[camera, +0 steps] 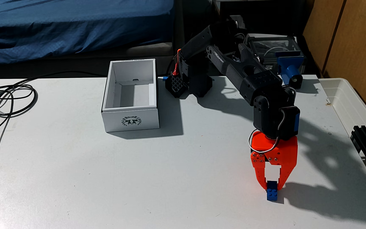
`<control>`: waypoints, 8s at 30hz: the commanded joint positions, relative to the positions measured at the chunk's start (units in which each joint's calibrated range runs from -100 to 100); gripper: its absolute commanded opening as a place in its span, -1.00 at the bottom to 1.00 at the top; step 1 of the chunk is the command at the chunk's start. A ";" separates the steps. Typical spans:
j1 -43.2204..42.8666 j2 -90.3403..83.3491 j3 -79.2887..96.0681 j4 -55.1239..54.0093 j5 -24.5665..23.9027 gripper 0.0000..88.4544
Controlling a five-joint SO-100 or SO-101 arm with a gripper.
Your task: Grab the blue brick and place in box
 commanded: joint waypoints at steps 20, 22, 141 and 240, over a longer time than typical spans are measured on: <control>8.53 -18.76 0.28 27.10 4.15 -0.98; 9.57 -20.53 0.28 28.65 5.36 -0.98; 61.13 -104.68 81.47 7.20 52.77 -0.61; 20.79 -146.28 130.45 -16.76 78.39 -0.96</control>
